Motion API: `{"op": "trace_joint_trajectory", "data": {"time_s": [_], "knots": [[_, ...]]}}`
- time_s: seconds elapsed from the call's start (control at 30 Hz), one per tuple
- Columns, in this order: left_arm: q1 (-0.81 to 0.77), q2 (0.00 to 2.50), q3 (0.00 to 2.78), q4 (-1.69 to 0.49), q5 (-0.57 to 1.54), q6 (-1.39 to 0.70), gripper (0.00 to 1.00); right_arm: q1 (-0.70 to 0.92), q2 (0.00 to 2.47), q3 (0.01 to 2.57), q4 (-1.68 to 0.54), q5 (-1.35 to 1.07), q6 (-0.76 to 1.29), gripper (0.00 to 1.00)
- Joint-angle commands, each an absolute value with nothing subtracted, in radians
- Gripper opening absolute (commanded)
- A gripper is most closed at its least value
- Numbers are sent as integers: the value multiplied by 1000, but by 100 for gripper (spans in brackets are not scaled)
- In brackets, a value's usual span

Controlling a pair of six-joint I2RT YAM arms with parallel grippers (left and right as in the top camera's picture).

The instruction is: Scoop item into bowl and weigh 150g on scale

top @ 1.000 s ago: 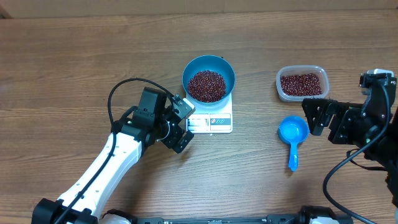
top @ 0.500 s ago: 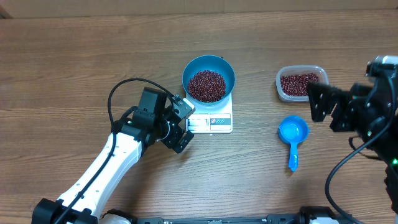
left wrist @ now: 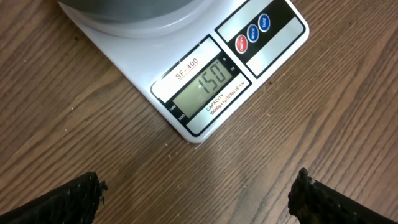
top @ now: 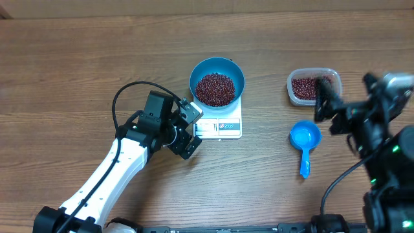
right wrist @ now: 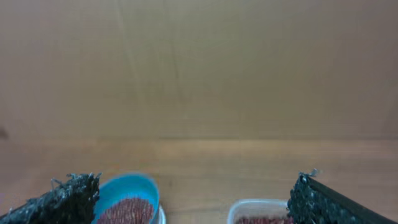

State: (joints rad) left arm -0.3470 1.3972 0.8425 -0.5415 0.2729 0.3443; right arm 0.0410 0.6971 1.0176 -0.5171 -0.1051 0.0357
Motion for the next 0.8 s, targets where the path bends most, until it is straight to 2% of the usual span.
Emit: {"op": "trace_joint_trajectory", "data": {"time_s": [0.0,0.27,0.77], "knots": [[-354,1402,838,-538,281,352,100,71,582,867,-450,-103,17,100],[-354,1402,838,-538,281,352,100,84,384,587,-245,-125,18,100],[-354,1402,838,-538,281,352,100,84,90,220,-119,-135,18,100]]}}
